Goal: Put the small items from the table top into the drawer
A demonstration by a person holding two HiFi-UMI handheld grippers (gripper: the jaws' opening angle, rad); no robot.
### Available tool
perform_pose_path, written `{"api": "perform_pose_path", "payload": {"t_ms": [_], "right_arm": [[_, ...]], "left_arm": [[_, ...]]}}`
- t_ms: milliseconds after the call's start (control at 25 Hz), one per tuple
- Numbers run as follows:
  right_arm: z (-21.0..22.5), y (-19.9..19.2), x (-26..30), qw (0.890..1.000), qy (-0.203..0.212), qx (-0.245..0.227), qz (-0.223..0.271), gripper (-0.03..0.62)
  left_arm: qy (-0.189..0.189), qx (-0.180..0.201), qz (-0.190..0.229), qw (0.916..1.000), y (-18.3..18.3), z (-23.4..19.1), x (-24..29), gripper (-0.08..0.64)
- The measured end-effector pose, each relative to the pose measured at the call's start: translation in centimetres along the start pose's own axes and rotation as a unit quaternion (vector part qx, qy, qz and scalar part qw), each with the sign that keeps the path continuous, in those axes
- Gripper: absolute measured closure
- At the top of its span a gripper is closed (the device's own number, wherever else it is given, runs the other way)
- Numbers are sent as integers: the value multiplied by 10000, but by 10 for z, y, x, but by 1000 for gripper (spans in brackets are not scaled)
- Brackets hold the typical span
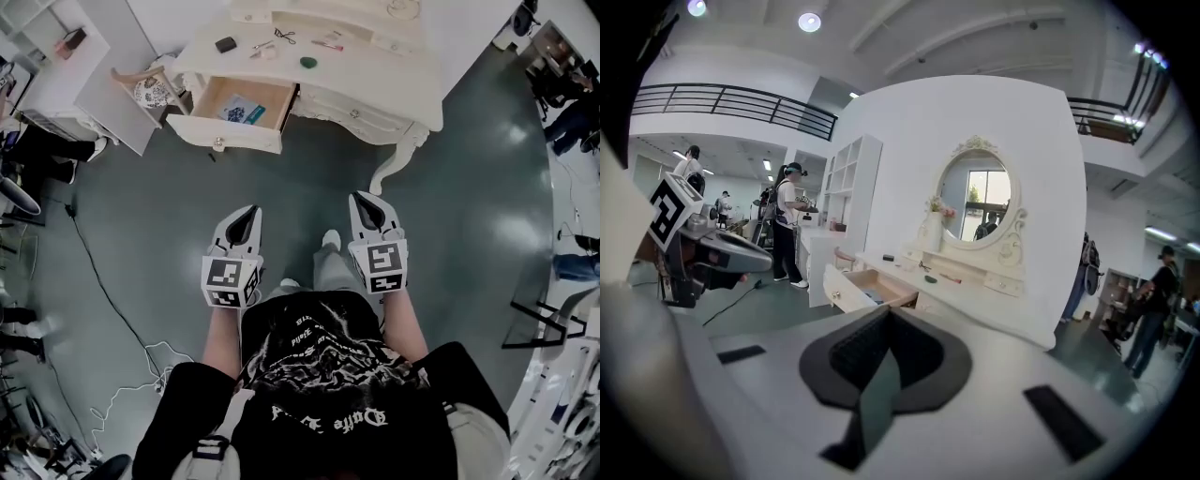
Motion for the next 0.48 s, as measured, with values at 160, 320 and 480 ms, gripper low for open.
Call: {"api": "perform_pose_path", "payload": {"t_ms": [160,320,480], "right_arm": [[6,4,13,10000,62,-32,64,583],[16,11,26,9998,103,-63,185,583],[29,15,45,9996,187,-78,197,583]], "left_arm": [[91,-33,26,9999,1,-5,7,543],[173,-116,85,9997,5,-11,18,543],[269,-176,100,9994,12,-17,34,543]]}}
Point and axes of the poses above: the fingertips, and each gripper's own axes: x forward along the fingers, z to its right, y out of its top, the point moved 10 cm from there along -x, backward along the fingers, and after that the axes turned 2 degrees about -x, right-handed, at the moved point
